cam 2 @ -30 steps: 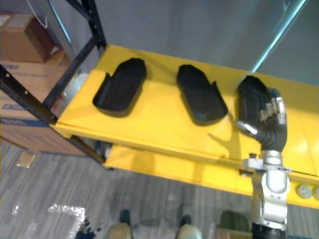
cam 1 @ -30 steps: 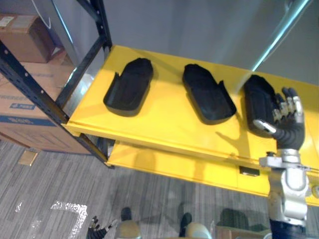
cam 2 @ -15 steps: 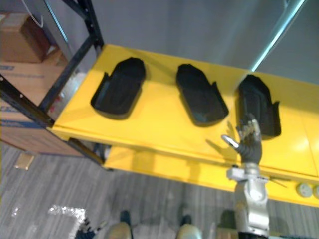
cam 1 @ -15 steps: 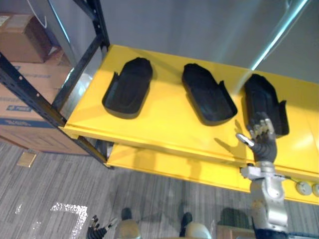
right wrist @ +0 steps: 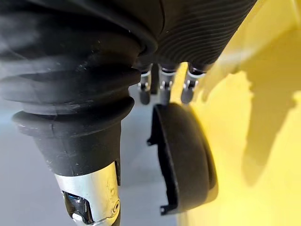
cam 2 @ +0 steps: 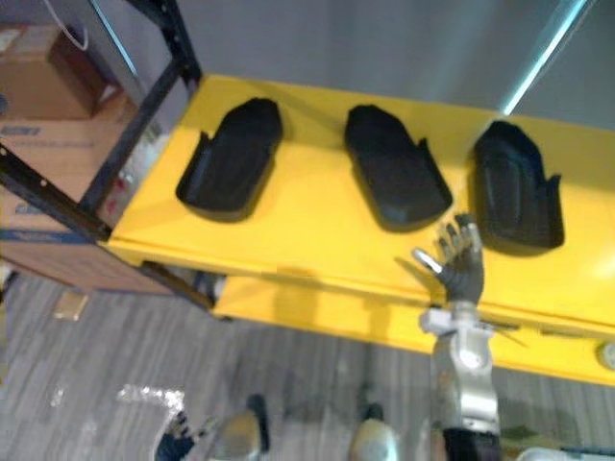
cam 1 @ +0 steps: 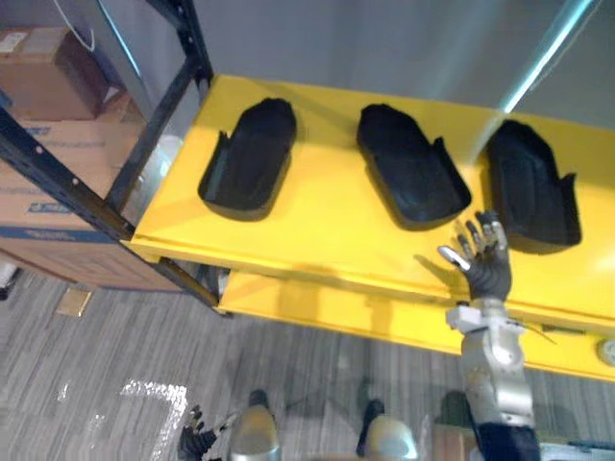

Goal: Walk over and take plastic housings, then place them on the shelf

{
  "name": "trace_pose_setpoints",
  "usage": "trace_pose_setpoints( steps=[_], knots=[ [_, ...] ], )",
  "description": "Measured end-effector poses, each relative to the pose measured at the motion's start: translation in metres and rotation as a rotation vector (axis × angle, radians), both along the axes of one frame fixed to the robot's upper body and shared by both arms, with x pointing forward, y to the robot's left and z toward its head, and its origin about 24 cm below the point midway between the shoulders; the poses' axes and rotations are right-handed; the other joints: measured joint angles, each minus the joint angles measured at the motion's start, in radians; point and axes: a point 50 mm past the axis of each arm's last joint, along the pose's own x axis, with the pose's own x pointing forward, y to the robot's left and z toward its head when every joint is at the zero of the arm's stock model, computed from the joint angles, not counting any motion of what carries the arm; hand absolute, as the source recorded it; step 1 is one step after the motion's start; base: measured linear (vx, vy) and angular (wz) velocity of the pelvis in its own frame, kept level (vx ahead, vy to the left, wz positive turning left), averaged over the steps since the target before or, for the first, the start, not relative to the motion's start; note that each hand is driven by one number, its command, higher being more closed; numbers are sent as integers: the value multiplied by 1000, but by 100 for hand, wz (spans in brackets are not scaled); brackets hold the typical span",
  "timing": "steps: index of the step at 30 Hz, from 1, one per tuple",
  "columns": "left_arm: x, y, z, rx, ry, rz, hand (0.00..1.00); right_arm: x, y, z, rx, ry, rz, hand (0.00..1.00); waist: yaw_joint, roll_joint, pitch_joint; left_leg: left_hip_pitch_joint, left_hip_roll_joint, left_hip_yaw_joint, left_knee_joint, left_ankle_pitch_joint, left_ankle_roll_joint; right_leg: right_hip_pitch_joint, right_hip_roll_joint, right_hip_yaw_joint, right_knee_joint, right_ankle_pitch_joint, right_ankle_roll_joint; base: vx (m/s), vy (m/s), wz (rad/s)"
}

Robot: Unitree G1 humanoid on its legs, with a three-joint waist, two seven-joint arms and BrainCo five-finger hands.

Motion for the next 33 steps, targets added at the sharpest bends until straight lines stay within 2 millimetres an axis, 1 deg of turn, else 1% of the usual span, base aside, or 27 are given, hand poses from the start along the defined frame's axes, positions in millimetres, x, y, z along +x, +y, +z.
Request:
trace_pose_setpoints(
  steps=[2,7,9,11,16,19,23,29,33],
  knots=[
    [5,2,2,5,-10,-7,0,4,1,6,-7,-21,-1,0,0,3,26,-12,4,-2,30,-16,3,-7,-3,4,21,-8,1,-77,37,-4],
    [14,1,4,9,-25,-39,0,9,4,15,-26,-49,-1,0,3,5,52,-36,-2,2,66,-30,10,-52,-20,20,76,-25,8,-51,22,-3],
    [14,1,4,9,-24,-37,0,11,5,18,-39,-59,10,0,2,7,53,-48,-6,1,72,-30,10,-70,-27,24,96,-33,12,-42,1,0],
    [17,0,4,5,-29,-44,0,13,5,24,-56,-77,24,0,1,16,64,-49,-13,0,80,-32,13,-81,-38,26,126,-47,14,-32,-7,3],
    [19,-1,5,3,-32,-49,0,16,10,28,-77,-94,76,0,0,24,68,-53,-16,-1,81,-32,13,-91,-43,26,141,-54,13,-16,-6,1],
    [23,-1,6,2,-41,-54,0,19,14,35,-120,-117,128,0,-2,30,77,-67,-17,-4,92,-32,13,-105,-47,26,154,-58,14,-6,-3,1],
    [24,-2,5,0,-37,-54,0,22,27,37,-155,-118,224,0,-4,30,77,-66,-20,-4,91,-32,13,-108,-52,26,164,-64,15,0,0,0],
    [24,-2,5,0,-35,-55,0,21,35,38,-214,-108,301,0,-7,30,77,-65,-22,-3,87,-32,13,-108,-54,26,163,-64,15,0,0,0],
    [23,-2,5,-1,-33,-55,0,16,39,37,-231,-107,327,0,-10,31,78,-63,-22,-1,80,-31,13,-108,-54,28,160,-64,15,0,0,0]
  ],
)
